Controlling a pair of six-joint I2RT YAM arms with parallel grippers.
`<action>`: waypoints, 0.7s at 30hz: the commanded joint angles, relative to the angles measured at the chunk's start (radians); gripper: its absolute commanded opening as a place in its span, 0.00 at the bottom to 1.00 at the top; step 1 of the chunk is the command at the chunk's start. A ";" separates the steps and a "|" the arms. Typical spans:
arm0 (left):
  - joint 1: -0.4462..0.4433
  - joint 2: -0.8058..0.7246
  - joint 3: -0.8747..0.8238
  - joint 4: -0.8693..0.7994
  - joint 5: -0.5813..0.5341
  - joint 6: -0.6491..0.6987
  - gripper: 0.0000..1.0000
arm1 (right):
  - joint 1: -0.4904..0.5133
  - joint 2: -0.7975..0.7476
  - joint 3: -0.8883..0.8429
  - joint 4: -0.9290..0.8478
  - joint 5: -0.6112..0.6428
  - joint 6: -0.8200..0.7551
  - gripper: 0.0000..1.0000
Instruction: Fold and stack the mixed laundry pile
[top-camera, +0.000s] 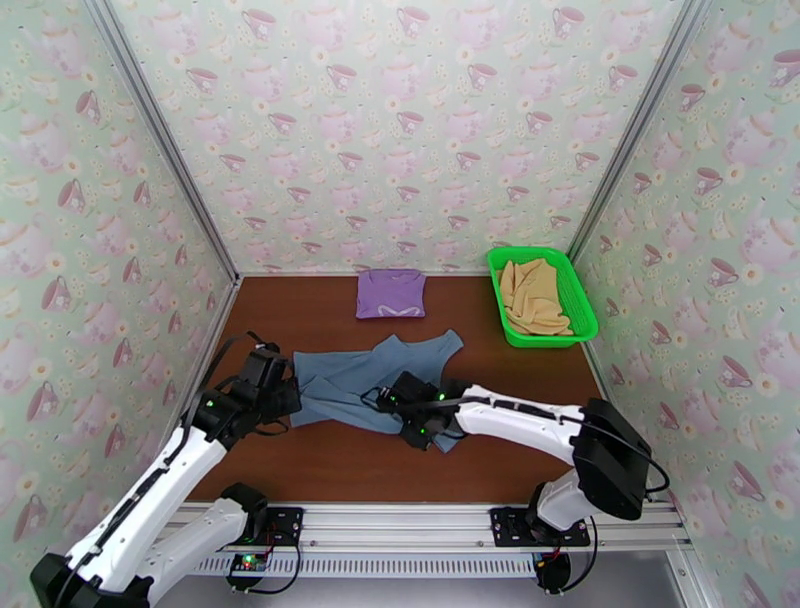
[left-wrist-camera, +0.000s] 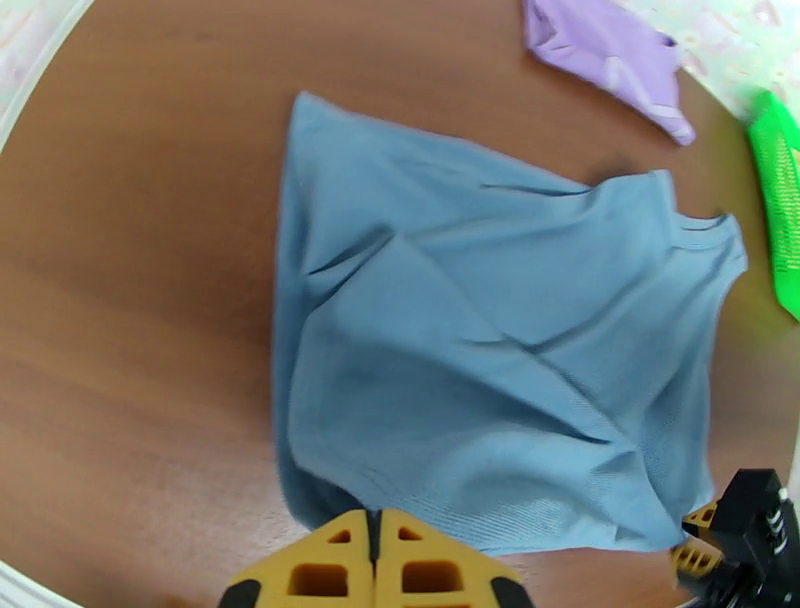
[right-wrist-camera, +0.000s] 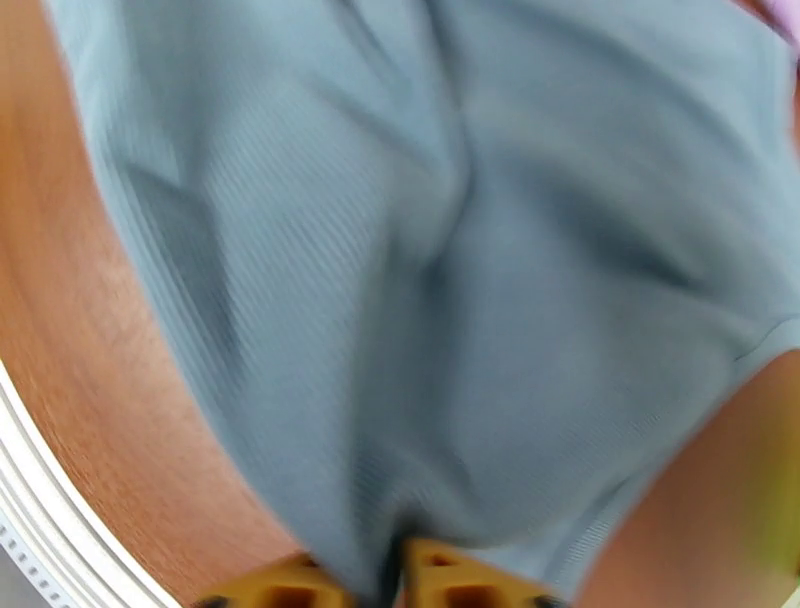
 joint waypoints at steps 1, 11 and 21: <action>0.015 -0.024 0.002 0.004 -0.081 -0.012 0.00 | 0.003 -0.054 -0.013 0.031 0.033 0.089 0.49; 0.145 0.069 0.056 0.102 -0.114 0.069 0.00 | 0.003 -0.067 0.034 -0.106 0.085 0.062 0.50; 0.251 0.167 0.107 0.181 -0.125 0.122 0.00 | 0.000 -0.037 -0.019 -0.165 0.188 -0.498 0.55</action>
